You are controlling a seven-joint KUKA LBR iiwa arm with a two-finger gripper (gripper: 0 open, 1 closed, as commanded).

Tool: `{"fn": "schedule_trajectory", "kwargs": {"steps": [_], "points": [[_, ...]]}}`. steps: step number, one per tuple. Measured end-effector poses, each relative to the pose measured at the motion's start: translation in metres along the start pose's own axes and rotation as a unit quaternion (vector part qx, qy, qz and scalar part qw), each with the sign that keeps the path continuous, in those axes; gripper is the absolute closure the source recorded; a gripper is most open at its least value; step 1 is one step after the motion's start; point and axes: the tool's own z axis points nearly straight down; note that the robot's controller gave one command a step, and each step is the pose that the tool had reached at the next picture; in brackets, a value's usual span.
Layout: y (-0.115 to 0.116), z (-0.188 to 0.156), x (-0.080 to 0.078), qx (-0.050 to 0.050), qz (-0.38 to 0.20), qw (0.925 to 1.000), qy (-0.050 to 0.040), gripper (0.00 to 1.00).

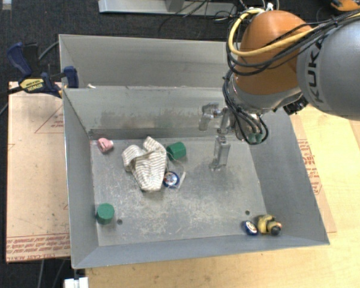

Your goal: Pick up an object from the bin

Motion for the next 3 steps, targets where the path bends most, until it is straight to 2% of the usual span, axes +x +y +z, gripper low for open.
{"fn": "schedule_trajectory", "kwargs": {"steps": [1,2,3], "points": [[0.0,0.0,0.0,0.0,0.0,1.0,0.0,0.0],[0.012,0.097,-0.011,-0.001,0.015,0.9999,-0.0028,0.0],[0.078,0.077,-0.039,-0.002,-0.052,0.9986,-0.0055,0.0]]}}
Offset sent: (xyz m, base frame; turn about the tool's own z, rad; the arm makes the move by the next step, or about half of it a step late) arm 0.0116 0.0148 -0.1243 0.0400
